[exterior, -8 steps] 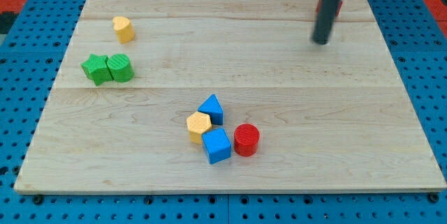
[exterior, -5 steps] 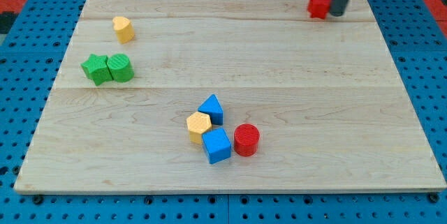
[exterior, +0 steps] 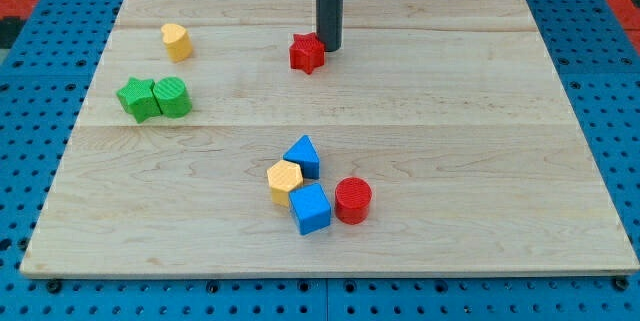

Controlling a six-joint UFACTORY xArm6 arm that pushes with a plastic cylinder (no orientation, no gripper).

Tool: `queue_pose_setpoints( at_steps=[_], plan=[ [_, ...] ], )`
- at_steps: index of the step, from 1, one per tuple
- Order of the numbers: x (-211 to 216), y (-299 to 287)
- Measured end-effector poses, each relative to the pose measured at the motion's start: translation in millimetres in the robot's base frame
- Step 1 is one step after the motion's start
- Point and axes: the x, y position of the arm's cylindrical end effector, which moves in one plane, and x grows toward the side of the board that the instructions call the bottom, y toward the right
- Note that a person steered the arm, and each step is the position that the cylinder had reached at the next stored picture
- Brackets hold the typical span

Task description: Push the red star to bottom center

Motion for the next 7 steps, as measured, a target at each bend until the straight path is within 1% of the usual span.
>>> queue_pose_setpoints(
  at_steps=[1, 2, 3, 4, 5, 6, 7],
  plan=[
    [-7, -10],
    [40, -43],
    [79, -54],
    [49, -53],
    [40, -69],
    [40, -105],
    [49, -121]
  ],
)
